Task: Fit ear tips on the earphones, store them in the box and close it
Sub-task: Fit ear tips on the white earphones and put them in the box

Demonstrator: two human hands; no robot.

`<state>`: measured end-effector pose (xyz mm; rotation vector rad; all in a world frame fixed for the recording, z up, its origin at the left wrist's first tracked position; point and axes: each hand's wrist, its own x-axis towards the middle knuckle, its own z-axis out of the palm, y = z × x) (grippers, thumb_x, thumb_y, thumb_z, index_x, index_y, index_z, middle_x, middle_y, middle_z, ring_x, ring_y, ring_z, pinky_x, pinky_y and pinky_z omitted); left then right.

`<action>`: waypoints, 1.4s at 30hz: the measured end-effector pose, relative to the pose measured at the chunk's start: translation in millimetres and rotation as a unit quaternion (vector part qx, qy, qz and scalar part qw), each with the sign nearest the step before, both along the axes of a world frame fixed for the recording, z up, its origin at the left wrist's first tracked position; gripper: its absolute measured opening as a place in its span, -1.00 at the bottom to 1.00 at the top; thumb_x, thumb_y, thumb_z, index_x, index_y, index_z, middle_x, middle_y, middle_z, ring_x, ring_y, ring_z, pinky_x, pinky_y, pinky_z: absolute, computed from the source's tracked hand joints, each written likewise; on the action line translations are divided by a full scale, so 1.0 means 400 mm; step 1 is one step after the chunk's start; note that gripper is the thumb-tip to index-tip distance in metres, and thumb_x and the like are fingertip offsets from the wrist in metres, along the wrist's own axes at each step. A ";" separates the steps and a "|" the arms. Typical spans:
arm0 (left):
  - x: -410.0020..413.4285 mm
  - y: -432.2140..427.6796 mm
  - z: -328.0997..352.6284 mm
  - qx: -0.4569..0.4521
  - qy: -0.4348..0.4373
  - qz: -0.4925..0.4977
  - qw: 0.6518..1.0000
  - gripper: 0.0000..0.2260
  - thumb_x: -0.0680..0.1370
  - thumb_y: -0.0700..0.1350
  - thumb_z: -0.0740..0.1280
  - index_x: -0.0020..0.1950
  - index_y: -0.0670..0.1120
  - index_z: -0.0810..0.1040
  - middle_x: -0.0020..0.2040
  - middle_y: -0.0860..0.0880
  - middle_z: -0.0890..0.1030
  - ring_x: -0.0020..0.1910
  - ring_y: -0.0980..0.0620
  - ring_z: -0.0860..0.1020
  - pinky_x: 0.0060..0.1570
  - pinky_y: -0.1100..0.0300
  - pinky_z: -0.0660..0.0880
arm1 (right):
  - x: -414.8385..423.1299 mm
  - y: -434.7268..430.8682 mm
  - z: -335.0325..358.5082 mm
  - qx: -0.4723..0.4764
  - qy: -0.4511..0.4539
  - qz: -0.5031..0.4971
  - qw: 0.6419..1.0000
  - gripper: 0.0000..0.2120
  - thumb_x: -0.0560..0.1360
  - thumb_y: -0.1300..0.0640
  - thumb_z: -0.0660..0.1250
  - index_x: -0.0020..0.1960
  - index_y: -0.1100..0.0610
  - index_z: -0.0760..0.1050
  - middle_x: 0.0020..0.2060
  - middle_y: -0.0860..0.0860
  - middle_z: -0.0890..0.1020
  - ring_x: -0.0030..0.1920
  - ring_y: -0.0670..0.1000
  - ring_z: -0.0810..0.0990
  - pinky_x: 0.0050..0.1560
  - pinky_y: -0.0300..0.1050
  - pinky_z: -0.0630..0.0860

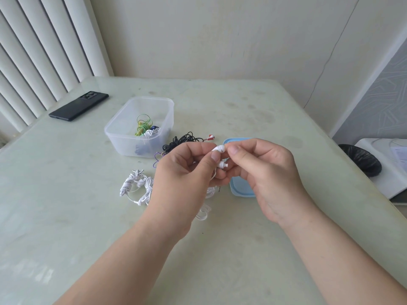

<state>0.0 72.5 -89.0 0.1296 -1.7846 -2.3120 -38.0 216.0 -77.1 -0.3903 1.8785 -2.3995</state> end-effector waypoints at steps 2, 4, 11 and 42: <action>-0.002 0.002 0.000 0.006 -0.006 -0.007 1.000 -0.92 0.63 -0.24 0.40 0.09 -0.22 0.67 -0.17 -0.16 0.71 -0.27 -0.03 0.67 -0.10 0.00 0.67 | -0.005 0.009 0.006 -0.001 -0.014 0.011 1.000 -0.81 0.61 0.34 0.26 -0.05 0.37 0.63 -0.19 0.29 0.69 -0.27 0.21 0.65 -0.24 -0.01 0.62; -0.002 0.004 0.000 0.022 -0.012 -0.011 1.000 -0.90 0.64 -0.26 0.39 0.11 -0.25 0.65 -0.12 -0.20 0.71 -0.26 -0.01 0.64 -0.11 0.03 0.68 | -0.012 0.020 0.007 0.017 -0.013 0.016 1.000 -0.80 0.63 0.34 0.23 -0.01 0.41 0.61 -0.13 0.37 0.67 -0.24 0.25 0.63 -0.25 -0.01 0.62; -0.002 -0.004 -0.001 0.040 -0.012 -0.020 0.999 -0.89 0.64 -0.29 0.37 0.12 -0.30 0.63 -0.17 -0.20 0.69 -0.28 -0.04 0.70 -0.14 0.11 0.66 | -0.015 0.033 -0.007 0.107 0.065 0.016 0.992 -0.78 0.49 0.20 0.31 0.00 0.21 0.72 -0.16 0.26 0.70 -0.21 0.10 0.68 -0.15 -0.03 0.64; -0.003 -0.011 -0.003 -0.020 -0.060 -0.058 0.996 -0.90 0.63 -0.24 0.39 -0.01 -0.22 0.70 -0.29 -0.18 0.63 -0.37 -0.01 0.62 -0.13 0.05 0.67 | -0.025 0.045 -0.008 0.191 0.190 0.019 0.963 -0.85 0.53 0.41 0.41 -0.06 0.19 0.66 -0.22 0.00 0.70 -0.19 0.10 0.68 -0.05 0.17 0.65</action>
